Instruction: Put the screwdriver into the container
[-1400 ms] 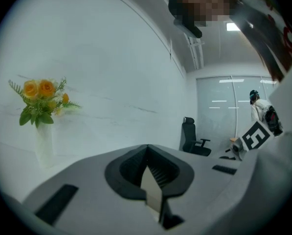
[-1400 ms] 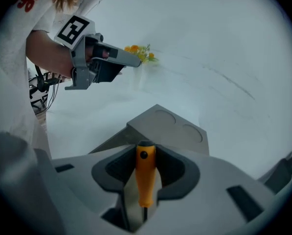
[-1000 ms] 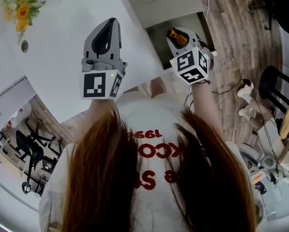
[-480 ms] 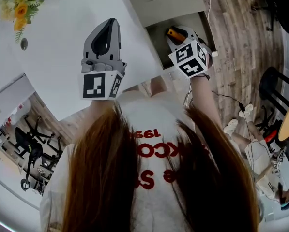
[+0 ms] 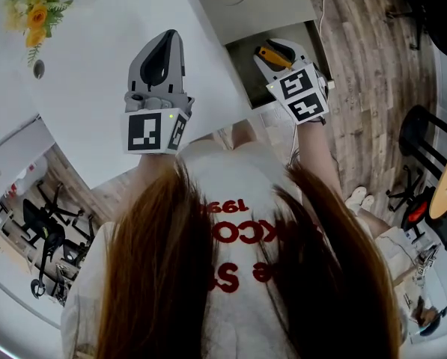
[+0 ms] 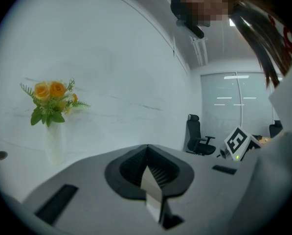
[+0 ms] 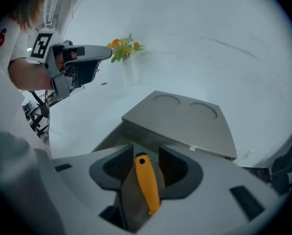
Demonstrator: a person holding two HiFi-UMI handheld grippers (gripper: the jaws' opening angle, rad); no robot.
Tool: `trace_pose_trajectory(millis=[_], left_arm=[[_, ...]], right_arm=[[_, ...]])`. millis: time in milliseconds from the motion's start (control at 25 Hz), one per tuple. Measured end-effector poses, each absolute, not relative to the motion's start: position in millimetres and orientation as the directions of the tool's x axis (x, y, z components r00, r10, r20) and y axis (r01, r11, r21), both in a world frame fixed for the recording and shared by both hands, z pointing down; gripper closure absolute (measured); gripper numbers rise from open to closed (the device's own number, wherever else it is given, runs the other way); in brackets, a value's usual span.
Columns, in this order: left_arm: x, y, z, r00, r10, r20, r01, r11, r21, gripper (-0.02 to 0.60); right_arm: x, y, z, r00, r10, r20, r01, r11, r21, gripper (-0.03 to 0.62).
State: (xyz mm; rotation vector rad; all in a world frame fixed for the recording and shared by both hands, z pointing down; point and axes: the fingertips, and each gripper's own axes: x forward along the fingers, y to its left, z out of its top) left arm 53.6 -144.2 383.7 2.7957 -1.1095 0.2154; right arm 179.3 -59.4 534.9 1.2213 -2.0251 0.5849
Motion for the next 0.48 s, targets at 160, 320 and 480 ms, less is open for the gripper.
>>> trace_pose_trajectory(millis=[160, 320, 480], left_arm=[[53.0, -145.4, 377.2, 0.721, -0.673, 0.164, -0.688, -0.724, 0.055, 0.575], [53.4, -148.5, 365.6, 0.724, -0.676, 0.141, -0.687, -0.725, 0.048, 0.574], [53.1, -150.1, 354.3, 0.725, -0.679, 0.115, -0.686, -0.727, 0.04, 0.574]], right_arm=[[185.6, -67.2, 511.9, -0.316, -0.635, 0.705, -0.907, 0.421, -0.027, 0.437], [192.2, -75.0, 485.3, -0.301, -0.692, 0.656, -0.922, 0.388, -0.014, 0.461], [194.1, -79.5, 462.2, -0.28, -0.736, 0.617, -0.925, 0.378, 0.031, 0.484]])
